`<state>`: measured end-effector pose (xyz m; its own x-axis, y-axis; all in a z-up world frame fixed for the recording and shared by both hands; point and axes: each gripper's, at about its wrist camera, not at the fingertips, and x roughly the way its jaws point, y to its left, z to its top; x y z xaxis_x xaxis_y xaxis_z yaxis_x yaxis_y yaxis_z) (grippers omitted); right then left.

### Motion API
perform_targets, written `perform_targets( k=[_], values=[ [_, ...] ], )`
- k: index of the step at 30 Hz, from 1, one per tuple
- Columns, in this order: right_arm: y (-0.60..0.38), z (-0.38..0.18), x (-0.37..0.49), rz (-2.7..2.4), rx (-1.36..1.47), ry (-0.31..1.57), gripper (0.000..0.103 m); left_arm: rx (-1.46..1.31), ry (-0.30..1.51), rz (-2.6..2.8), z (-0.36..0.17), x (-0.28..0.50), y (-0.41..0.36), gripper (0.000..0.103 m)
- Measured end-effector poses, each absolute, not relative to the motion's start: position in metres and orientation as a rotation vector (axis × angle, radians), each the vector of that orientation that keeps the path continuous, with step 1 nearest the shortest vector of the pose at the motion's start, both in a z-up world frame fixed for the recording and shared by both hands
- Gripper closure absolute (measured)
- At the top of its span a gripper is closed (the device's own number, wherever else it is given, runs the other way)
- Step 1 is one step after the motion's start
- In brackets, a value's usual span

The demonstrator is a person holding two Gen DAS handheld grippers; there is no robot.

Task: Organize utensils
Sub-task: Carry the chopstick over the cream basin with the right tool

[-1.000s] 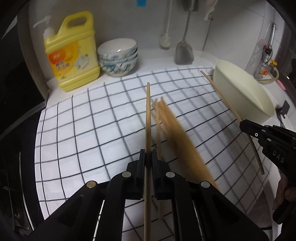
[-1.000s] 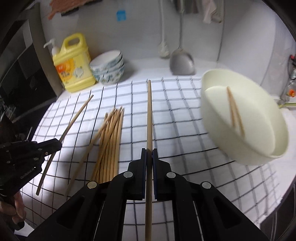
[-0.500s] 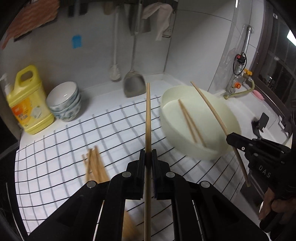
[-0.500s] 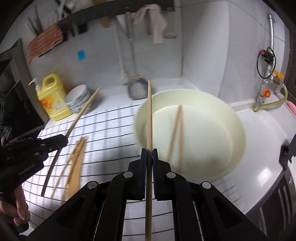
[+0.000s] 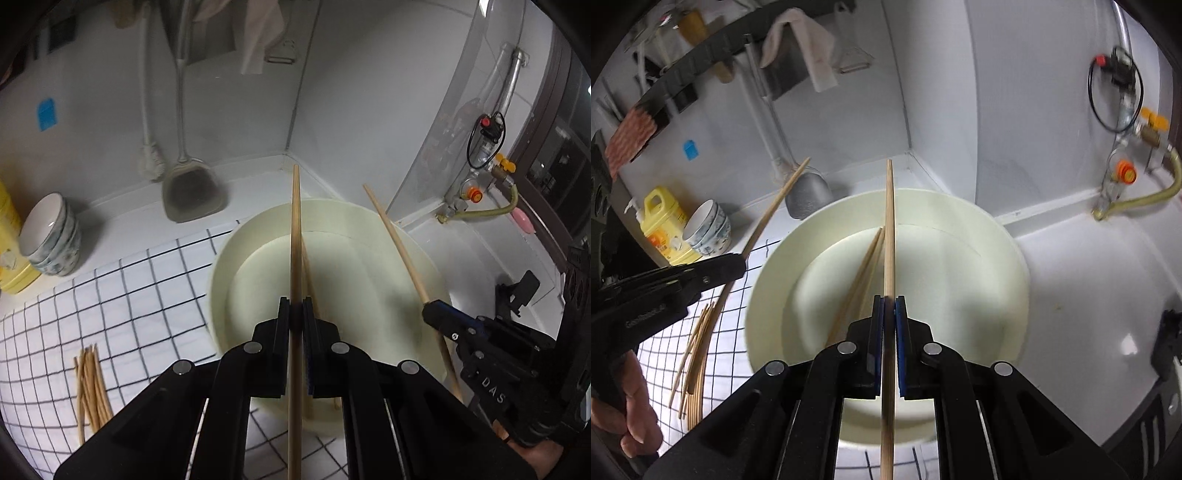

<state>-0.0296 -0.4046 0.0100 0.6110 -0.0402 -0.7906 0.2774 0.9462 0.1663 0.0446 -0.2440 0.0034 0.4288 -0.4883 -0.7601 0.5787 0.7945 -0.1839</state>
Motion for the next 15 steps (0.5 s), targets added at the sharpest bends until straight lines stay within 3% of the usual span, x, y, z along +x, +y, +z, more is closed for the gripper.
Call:
perform_targets(
  k=[15],
  values=[
    [-0.431,-0.044,0.013,-0.229,0.37,1.039,0.097,0.166,1.085,-0.688,-0.06,0.091,-0.295,0.096]
  ],
)
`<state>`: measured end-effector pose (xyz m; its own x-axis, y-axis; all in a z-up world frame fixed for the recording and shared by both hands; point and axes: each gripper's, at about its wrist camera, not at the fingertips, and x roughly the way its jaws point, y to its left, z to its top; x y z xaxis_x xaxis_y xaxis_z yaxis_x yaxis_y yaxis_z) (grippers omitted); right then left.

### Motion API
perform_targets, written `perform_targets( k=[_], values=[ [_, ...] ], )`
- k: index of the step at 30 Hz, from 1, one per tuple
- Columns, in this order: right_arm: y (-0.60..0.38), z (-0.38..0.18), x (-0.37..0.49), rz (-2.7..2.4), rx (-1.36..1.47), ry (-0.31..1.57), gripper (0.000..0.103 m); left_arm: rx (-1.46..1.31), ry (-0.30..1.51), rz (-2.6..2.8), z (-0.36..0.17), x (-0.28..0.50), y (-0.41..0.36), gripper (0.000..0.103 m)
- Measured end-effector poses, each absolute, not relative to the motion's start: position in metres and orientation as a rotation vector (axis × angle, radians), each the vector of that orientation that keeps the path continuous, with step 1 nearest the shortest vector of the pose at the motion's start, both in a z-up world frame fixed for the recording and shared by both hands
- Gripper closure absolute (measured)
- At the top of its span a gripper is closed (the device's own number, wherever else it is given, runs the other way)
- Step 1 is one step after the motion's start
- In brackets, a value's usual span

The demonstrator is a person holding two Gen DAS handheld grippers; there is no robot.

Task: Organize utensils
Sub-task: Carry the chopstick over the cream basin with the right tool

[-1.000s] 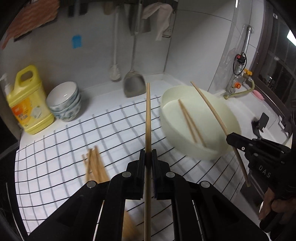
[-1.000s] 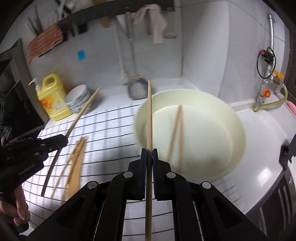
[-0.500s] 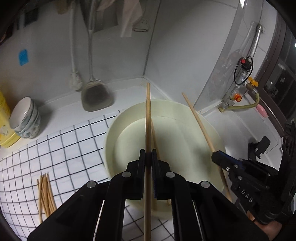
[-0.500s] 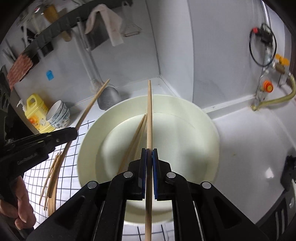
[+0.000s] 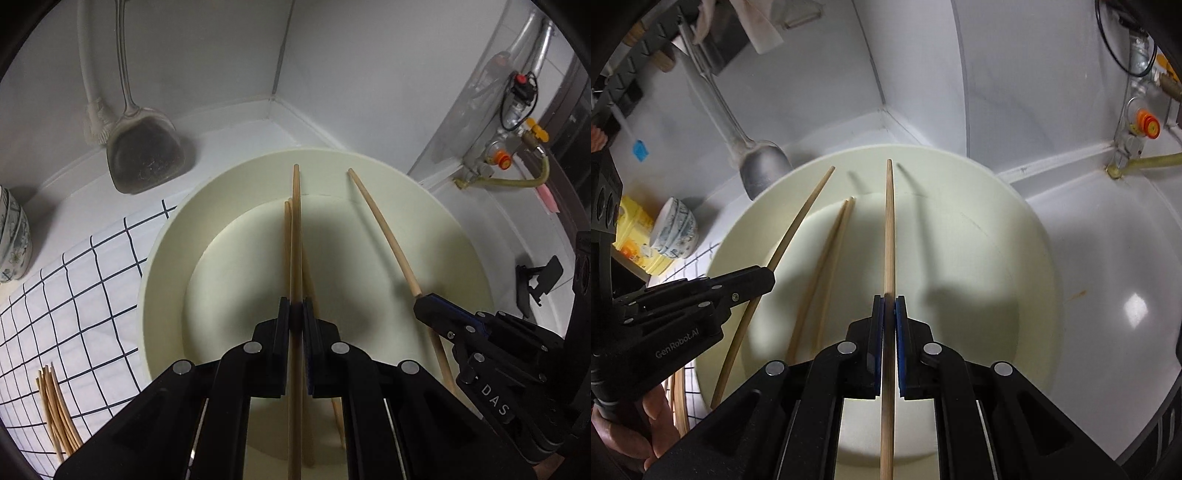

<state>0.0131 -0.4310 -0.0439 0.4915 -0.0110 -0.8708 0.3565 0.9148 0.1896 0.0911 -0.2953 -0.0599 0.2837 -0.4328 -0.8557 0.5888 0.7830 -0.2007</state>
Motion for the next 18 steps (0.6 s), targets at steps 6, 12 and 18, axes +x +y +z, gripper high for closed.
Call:
perform_targets(
  k=[6,12,18],
  values=[
    [-0.433,-0.057,0.024,-0.241,0.383,1.084,0.097,0.17,1.129,-0.673,-0.073,0.1,-0.3,0.096],
    [-0.433,-0.065,0.026,-0.243,0.387,1.105,0.097,0.178,1.148,-0.664,-0.081,0.103,-0.303,0.095],
    [-0.434,-0.069,0.027,-0.246,0.39,1.12,0.097,0.191,1.153,-0.659,-0.085,0.105,-0.305,0.095]
  ],
)
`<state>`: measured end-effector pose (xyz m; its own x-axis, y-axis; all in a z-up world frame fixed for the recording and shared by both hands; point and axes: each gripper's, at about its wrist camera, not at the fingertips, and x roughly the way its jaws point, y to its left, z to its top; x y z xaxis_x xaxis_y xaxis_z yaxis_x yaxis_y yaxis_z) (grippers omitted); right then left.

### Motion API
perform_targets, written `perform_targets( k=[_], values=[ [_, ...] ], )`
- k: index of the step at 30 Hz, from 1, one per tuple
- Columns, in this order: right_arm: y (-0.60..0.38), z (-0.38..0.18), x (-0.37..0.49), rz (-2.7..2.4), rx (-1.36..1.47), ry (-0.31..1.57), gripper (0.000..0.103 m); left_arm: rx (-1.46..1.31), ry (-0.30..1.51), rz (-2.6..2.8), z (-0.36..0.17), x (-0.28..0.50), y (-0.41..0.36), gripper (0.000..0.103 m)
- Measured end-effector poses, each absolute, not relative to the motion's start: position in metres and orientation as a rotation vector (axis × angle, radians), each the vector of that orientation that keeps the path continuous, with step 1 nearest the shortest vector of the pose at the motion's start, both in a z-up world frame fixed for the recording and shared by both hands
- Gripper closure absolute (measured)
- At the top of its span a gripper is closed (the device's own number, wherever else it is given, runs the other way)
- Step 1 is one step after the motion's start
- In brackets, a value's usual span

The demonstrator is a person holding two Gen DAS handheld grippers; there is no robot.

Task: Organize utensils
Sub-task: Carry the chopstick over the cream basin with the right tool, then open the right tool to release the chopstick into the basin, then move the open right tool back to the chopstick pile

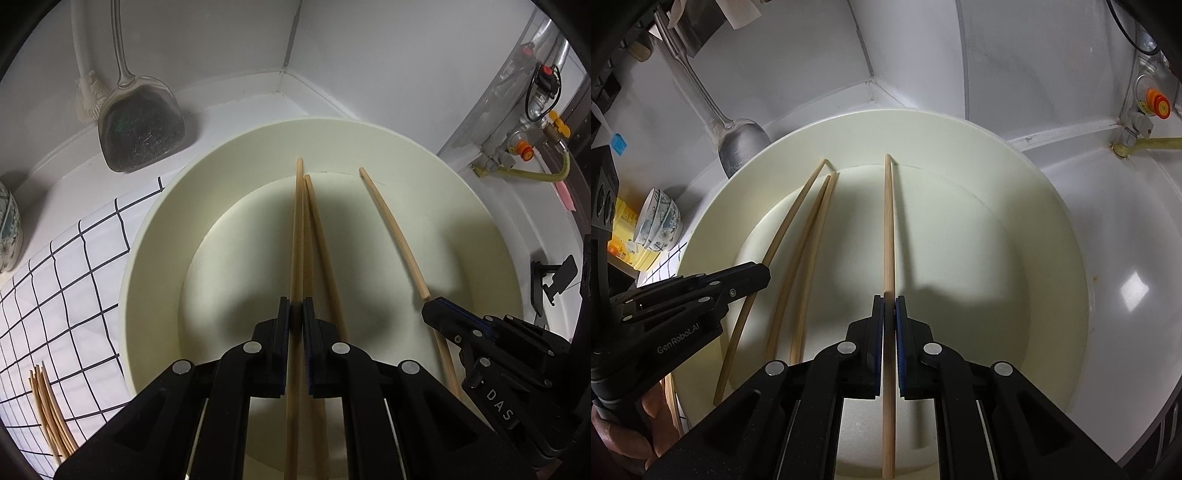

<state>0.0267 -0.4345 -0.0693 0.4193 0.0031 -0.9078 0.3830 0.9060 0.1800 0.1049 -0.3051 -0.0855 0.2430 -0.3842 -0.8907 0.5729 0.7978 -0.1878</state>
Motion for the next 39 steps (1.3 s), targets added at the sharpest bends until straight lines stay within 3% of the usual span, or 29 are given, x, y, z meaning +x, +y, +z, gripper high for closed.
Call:
perform_targets(
  k=[9,11,15,16,18,34,36,39],
  values=[
    [-0.436,-0.075,0.026,-0.255,0.389,1.137,0.097,0.201,1.161,-0.647,-0.089,0.105,-0.306,0.094],
    [-0.437,-0.075,0.024,-0.257,0.389,1.141,0.097,0.198,1.156,-0.645,-0.088,0.105,-0.304,0.088],
    [-0.437,-0.071,0.023,-0.263,0.386,1.131,0.096,0.192,1.126,-0.629,-0.082,0.105,-0.3,0.062],
    [-0.437,-0.068,0.022,-0.263,0.383,1.126,0.091,0.188,1.117,-0.628,-0.079,0.105,-0.298,0.055],
    [-0.435,-0.065,0.021,-0.269,0.37,1.119,0.089,0.183,1.103,-0.624,-0.075,0.106,-0.294,0.05],
    [-0.422,-0.027,-0.006,-0.304,0.339,1.037,0.079,0.135,1.062,-0.579,-0.047,0.095,-0.251,0.034],
    [-0.418,-0.022,-0.011,-0.302,0.337,1.025,0.07,0.124,1.052,-0.571,-0.042,0.092,-0.242,0.032],
    [-0.409,-0.015,-0.017,-0.286,0.33,1.01,0.067,0.117,1.039,-0.559,-0.036,0.087,-0.231,0.03]
  ],
)
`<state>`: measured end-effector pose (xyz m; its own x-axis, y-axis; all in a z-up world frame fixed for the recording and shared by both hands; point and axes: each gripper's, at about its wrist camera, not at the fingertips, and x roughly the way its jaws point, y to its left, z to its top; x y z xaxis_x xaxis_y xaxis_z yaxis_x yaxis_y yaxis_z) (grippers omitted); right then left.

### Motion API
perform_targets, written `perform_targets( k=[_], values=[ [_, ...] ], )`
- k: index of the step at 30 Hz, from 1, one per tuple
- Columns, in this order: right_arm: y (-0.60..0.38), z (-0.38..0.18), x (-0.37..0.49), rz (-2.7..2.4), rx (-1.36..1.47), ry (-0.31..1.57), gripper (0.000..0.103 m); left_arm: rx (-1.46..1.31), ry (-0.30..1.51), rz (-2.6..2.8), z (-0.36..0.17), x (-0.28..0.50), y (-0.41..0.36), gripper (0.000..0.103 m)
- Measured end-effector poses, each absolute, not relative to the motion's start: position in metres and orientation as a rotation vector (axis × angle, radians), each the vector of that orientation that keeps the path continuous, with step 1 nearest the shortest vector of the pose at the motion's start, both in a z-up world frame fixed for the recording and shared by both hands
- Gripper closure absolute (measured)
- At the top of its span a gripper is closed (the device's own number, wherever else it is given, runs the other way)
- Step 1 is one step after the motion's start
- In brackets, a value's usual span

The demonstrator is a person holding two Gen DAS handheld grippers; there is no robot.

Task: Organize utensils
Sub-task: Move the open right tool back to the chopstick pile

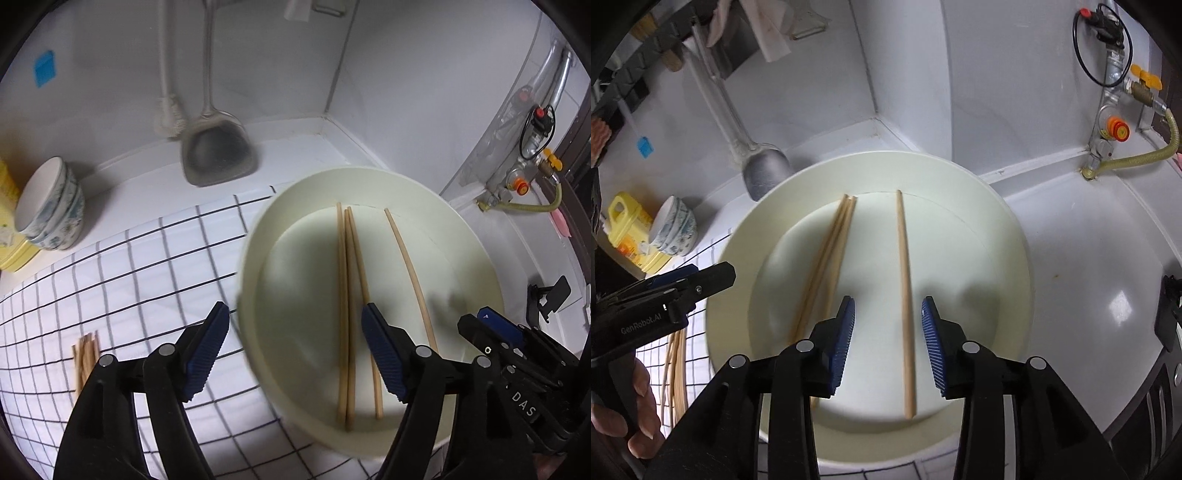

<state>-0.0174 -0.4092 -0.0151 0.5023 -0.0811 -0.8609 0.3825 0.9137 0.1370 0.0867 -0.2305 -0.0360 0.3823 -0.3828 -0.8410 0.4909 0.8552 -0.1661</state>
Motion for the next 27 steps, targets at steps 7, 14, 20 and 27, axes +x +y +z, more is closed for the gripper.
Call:
perform_targets(
  k=[7,14,20,27],
  values=[
    [-0.382,0.0,-0.026,-0.227,0.306,0.984,0.059,0.101,1.013,-0.52,-0.022,0.068,-0.195,0.028],
    [-0.348,0.009,-0.03,-0.106,0.266,0.961,0.05,0.054,1.001,-0.456,-0.011,0.046,-0.145,0.024],
    [-0.31,0.011,-0.029,0.047,0.235,0.94,0.044,0.006,0.987,-0.304,-0.011,0.026,-0.079,0.017],
    [-0.258,0.001,-0.024,0.207,0.217,0.952,0.042,-0.027,1.006,-0.111,-0.018,0.005,-0.005,0.016]
  ],
)
